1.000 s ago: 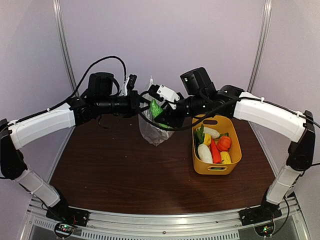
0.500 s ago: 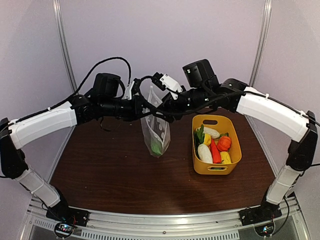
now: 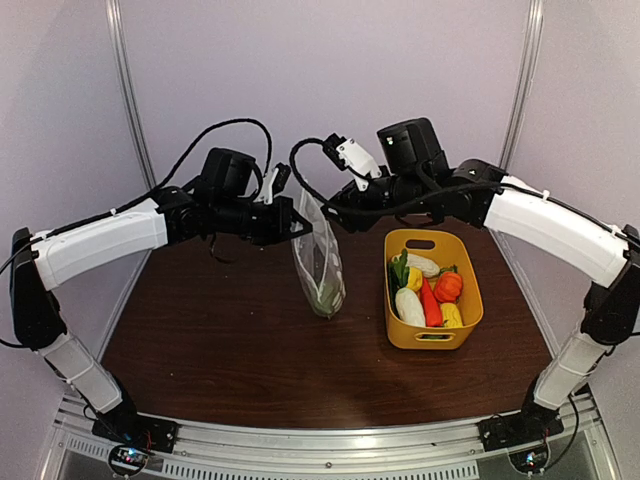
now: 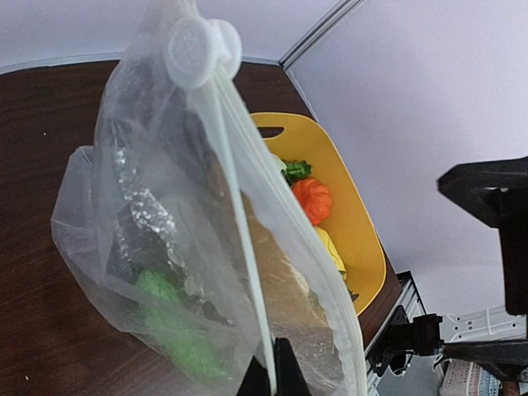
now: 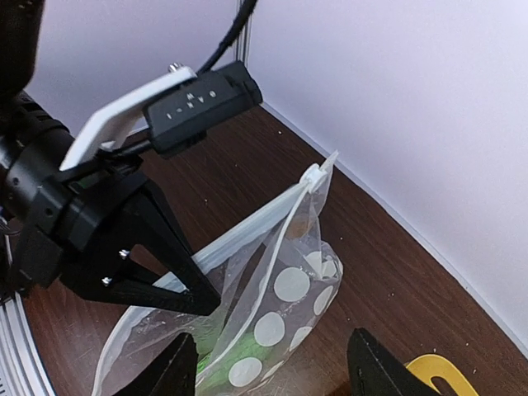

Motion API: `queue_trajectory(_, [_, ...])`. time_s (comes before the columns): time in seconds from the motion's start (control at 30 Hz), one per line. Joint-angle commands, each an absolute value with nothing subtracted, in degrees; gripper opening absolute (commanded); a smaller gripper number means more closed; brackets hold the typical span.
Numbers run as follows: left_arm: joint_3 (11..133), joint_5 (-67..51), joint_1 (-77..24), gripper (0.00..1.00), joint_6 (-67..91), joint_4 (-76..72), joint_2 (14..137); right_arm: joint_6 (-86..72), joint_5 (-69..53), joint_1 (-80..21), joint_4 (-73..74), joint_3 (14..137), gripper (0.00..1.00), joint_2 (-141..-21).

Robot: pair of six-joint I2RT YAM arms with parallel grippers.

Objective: Place the food in the zip-top bag and seal the zipper
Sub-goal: Adjust the zipper food storage bag at the center of the board.

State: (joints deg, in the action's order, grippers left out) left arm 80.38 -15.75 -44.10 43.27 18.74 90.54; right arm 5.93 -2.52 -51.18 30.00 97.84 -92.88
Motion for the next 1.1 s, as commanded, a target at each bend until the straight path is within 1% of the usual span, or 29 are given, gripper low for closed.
queue_trajectory(0.0, [83.45,-13.44,-44.21,0.00,41.06,20.26,91.36,-1.33,0.55,-50.80,30.78,97.90,0.63,-96.61])
queue_trajectory(0.17, [84.58,-11.78,-44.29,0.00,40.10,22.05,91.72,-4.59,-3.95,-50.86,32.18,100.54,0.62,-100.19])
queue_trajectory(0.23, [84.79,-11.76,-44.22,0.00,39.99,22.25,91.83,-5.22,-3.15,-50.81,32.57,100.99,0.58,-101.40])
queue_trajectory(0.3, [85.09,-11.95,-44.30,0.00,39.80,22.46,91.93,-5.98,-2.72,-50.80,33.07,101.50,0.49,-102.42])
queue_trajectory(0.37, [86.91,-9.73,-44.29,0.00,39.05,25.74,92.45,-6.88,-0.98,-50.80,33.14,102.13,0.35,-102.84])
queue_trajectory(0.43, [91.06,-5.44,-44.30,0.00,36.83,32.69,94.79,-7.44,1.94,-50.80,33.14,102.86,0.21,-102.68])
queue_trajectory(0.5, [95.60,1.27,-44.56,0.00,34.01,40.46,97.56,-7.60,6.07,-50.73,33.45,103.97,0.10,-102.29])
queue_trajectory(0.57, [99.24,11.38,-45.36,0.00,31.89,47.11,100.04,-8.35,10.65,-50.49,33.83,104.60,0.00,-102.06])
queue_trajectory(0.63, [102.09,19.38,-46.57,0.00,30.85,52.65,101.48,-9.12,14.15,-50.19,34.01,104.27,0.00,-102.08])
queue_trajectory(0.7, [103.53,23.97,-47.79,0.00,30.57,53.75,101.44,-9.39,16.63,-50.03,34.33,103.71,0.00,-102.93])
queue_trajectory(0.77, [105.03,23.54,-48.64,0.00,30.31,53.55,101.32,-9.85,17.34,-49.79,34.84,103.47,0.00,-104.56])
queue_trajectory(0.87, [105.72,18.13,-49.35,0.00,29.76,51.63,101.59,-10.19,17.12,-49.66,34.26,103.17,0.00,-106.06])
queue_trajectory(0.93, [106.23,16.66,-49.35,0.00,29.56,51.89,102.60,-10.09,17.57,-49.66,33.95,103.79,0.00,-106.57])
queue_trajectory(1.03, [108.36,21.33,-49.39,0.00,29.66,56.00,103.62,-9.17,18.29,-49.44,33.49,104.63,0.00,-106.46])
queue_trajectory(1.07, [108.79,23.06,-49.39,0.00,29.66,56.89,103.45,-8.88,17.86,-49.33,33.30,104.58,0.01,-106.02])
